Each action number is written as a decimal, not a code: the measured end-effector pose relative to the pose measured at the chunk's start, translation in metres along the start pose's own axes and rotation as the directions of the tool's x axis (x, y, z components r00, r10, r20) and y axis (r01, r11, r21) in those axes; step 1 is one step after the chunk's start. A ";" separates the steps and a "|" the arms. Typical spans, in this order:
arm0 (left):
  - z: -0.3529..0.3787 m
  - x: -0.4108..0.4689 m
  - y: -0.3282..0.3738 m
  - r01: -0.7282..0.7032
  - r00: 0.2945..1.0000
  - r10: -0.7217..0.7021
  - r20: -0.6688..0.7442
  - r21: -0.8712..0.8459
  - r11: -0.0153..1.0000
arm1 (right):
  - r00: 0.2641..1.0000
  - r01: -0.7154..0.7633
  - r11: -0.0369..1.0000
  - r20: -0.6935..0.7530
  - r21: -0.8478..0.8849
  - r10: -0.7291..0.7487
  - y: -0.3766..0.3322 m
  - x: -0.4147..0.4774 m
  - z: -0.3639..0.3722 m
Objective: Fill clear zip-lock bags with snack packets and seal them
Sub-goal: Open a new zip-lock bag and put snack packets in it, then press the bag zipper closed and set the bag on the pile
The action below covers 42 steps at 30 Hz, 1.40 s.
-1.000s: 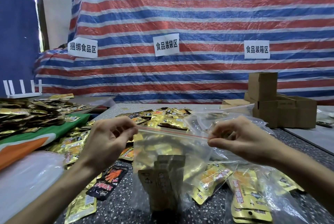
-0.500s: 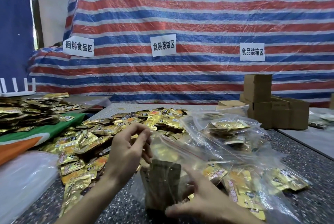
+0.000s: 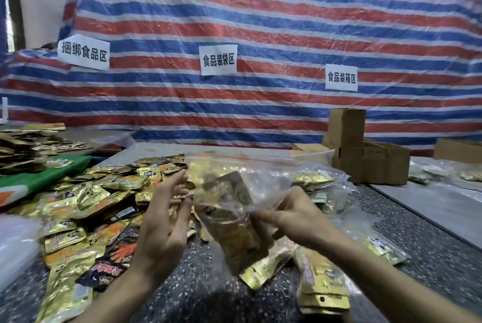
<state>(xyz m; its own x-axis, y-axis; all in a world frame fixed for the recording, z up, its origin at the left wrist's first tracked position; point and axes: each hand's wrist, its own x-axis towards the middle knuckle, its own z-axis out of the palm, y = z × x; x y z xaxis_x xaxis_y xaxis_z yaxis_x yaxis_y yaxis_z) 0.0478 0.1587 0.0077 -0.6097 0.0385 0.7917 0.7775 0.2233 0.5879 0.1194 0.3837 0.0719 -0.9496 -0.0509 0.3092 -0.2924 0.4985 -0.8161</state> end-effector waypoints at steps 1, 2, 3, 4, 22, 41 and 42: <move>0.004 -0.002 -0.004 0.021 0.999 -0.021 0.028 0.013 1.000 | 0.999 -0.007 1.000 -0.031 -0.010 0.006 -0.005 0.005 -0.008; 0.009 -0.005 -0.008 0.037 0.997 -0.039 0.062 0.038 0.999 | 0.997 -0.014 1.000 -0.071 -0.008 0.014 -0.008 0.013 -0.017; 0.015 -0.008 -0.015 0.038 0.994 -0.045 0.098 0.072 0.997 | 0.991 -0.031 1.000 -0.133 -0.003 0.030 -0.012 0.022 -0.026; 0.020 -0.011 -0.021 0.031 0.990 -0.046 0.131 0.114 0.993 | 0.978 -0.040 0.999 -0.206 0.000 0.039 -0.015 0.033 -0.034; 0.033 -0.033 -0.067 -0.029 0.956 -0.035 0.292 0.210 0.977 | 0.832 -0.501 0.664 -0.519 -0.555 0.194 0.077 0.151 -0.079; 0.029 -0.030 -0.078 0.136 0.971 -0.167 0.171 0.183 0.974 | 0.907 0.210 0.976 -0.362 -0.058 -0.216 0.066 0.080 0.119; 0.027 -0.029 -0.079 0.162 0.973 -0.187 0.134 0.178 0.971 | 0.919 0.199 0.979 -0.340 -0.045 -0.202 0.076 0.077 0.130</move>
<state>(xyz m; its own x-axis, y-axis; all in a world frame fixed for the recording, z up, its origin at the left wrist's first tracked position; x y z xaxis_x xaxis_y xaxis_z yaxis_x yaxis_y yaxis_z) 0.0001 0.1665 -0.0665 -0.7591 0.1262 0.6386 0.6286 0.3968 0.6689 0.0095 0.3054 -0.0299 -0.7749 0.1463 0.6150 -0.4701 0.5171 -0.7153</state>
